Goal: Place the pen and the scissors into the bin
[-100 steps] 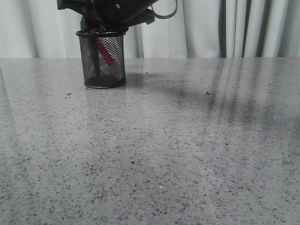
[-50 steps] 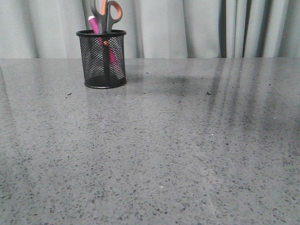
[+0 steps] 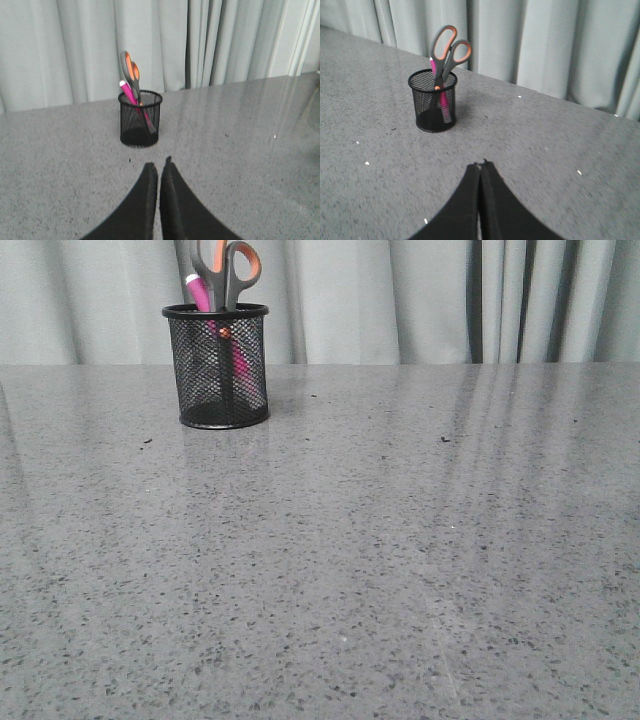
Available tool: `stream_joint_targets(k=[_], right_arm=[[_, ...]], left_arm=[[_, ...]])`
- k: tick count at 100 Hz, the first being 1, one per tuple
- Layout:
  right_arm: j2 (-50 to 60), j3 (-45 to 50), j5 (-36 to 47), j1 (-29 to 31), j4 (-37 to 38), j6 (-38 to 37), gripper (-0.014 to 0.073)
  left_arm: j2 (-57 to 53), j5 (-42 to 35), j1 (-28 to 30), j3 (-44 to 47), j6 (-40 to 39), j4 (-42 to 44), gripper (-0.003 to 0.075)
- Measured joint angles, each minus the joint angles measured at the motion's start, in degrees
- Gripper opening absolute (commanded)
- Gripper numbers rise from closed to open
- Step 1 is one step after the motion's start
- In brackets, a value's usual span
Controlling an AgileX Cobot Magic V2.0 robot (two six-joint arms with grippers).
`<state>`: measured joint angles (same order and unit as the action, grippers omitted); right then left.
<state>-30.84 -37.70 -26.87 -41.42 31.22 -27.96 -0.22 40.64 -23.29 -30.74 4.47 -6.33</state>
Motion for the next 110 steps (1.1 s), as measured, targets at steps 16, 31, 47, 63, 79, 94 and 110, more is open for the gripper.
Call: stream_joint_targets(k=[16,31,47,63,79,94,110], right_arm=[[10.4,5.36,-1.86,0.0,-0.64,0.13,-0.0076],[16.78,7.07,-2.32,0.0,-0.76,0.35,-0.0076],[20.23,7.16,-3.33,0.0,-0.85,0.35,-0.0076],[20.57,7.16,-3.56,0.0,-0.85,0.35,-0.0076],[20.7,7.16,-3.56,0.0,-0.85,0.35,-0.0076],[20.7,7.16,-3.59,0.0,-0.85,0.35,-0.0076],[20.7,7.16,-3.59,0.0,-0.85,0.35,-0.0076]], left_arm=[[0.0,-0.12,0.0,1.26,-0.12,0.0,-0.0019],[0.0,-0.21,0.0,1.47,-0.12,0.0,-0.0019],[0.0,-0.35,0.0,1.47,-0.12,0.0,-0.0019],[0.0,-0.6,0.0,1.47,-0.12,0.0,-0.0019],[0.0,-0.6,0.0,1.47,-0.23,0.0,-0.0019],[0.0,-1.53,0.0,3.22,-0.23,0.0,-0.0019],[0.0,-13.67,1.77,9.8,1.09,9.03,-0.0019]])
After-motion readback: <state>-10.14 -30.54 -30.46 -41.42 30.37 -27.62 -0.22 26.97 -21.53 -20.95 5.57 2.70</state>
